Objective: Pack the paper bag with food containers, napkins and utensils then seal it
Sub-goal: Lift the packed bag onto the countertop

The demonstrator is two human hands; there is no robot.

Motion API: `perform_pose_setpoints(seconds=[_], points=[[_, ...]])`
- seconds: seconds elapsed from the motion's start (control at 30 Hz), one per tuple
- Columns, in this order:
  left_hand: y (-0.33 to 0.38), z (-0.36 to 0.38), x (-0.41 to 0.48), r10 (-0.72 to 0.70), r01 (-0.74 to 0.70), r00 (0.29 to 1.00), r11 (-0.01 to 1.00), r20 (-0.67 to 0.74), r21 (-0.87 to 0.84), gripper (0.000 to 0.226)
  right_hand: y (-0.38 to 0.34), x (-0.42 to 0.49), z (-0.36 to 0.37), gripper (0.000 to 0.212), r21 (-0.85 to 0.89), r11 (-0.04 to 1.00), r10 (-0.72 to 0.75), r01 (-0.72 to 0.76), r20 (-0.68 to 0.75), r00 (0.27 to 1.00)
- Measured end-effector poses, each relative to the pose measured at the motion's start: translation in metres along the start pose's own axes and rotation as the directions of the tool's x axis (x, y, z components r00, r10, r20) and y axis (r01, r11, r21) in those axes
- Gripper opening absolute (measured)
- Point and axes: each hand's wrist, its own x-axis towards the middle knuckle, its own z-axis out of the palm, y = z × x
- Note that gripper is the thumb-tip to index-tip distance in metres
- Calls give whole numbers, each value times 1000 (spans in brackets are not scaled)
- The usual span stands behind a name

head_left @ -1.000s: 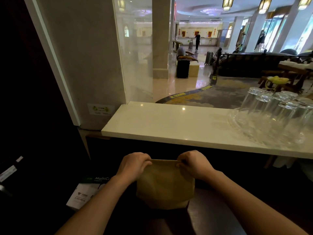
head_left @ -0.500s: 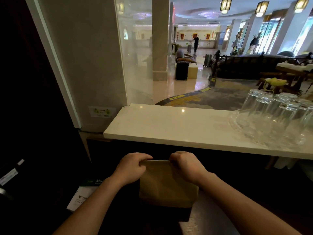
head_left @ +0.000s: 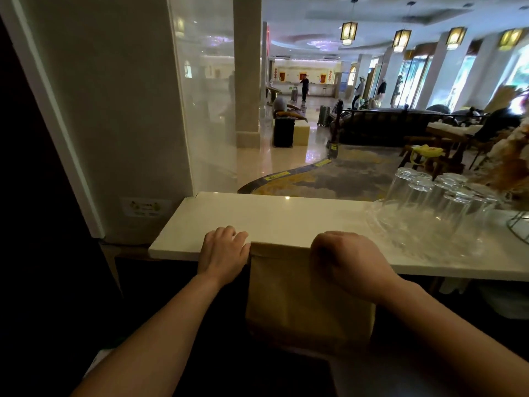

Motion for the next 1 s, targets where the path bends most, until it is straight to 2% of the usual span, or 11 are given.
perform_pose_setpoints(seconds=[0.2,0.47,0.7,0.83,1.0], points=[[7,25,30,-56,54,998,997,35,50,39,0,18,-56,21,-75,995,67,-68,-19,998],[-1,47,34,-72,73,997,995,-8,69,36,15,50,-102,23,30,991,133,-130,-131,982],[-4,49,38,-80,77,996,994,47,74,40,27,89,-109,22,42,996,84,-77,-193,978],[-4,51,38,-75,75,997,996,2,43,48,37,112,-103,23,-8,998,63,-66,-197,978],[-5,53,39,-107,107,994,994,-8,19,37,54,137,-90,25,-18,998,54,-58,-164,985]])
